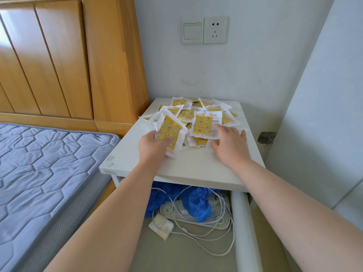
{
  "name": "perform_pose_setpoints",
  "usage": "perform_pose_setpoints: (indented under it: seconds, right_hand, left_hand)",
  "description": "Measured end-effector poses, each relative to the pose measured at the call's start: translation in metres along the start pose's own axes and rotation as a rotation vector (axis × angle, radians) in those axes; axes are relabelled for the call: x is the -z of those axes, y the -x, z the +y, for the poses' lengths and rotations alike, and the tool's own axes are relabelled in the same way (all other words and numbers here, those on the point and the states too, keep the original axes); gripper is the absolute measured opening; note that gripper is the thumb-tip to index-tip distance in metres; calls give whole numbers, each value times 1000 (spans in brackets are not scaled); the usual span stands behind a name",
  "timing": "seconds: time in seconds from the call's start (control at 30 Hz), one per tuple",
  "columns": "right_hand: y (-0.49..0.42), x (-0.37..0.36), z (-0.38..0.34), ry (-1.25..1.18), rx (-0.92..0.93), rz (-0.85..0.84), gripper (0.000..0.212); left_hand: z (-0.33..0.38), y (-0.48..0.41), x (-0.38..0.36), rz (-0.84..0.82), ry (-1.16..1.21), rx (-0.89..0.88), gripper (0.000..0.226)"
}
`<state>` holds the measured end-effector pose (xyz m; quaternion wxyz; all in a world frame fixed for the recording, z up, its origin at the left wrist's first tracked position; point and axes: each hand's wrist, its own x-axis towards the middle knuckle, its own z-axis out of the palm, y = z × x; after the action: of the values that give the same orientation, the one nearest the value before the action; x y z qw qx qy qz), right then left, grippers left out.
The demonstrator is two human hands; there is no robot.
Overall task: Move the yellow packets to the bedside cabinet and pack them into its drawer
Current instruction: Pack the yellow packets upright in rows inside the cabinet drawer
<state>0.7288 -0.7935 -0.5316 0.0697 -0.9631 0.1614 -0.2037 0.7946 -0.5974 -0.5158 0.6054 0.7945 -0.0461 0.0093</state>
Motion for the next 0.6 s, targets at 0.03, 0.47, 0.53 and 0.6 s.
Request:
perform_pose_setpoints:
  seconds: [0.03,0.47,0.53,0.6]
  right_hand:
    - [-1,0,1,14,4,27,46]
    - [8,5,-2,-444,-147,487,22]
    - [13,11,0,-553,-230,580,22]
    - [19,14,-3,-610,-240,623,21]
  left_hand:
    - [-1,5,1,-10,85,12,18]
    - [-4,11,0,-172,484,161,40]
    - [-5,10,-1,-177,450,162,44]
    - [-5,9,-3,-178,345,137,43]
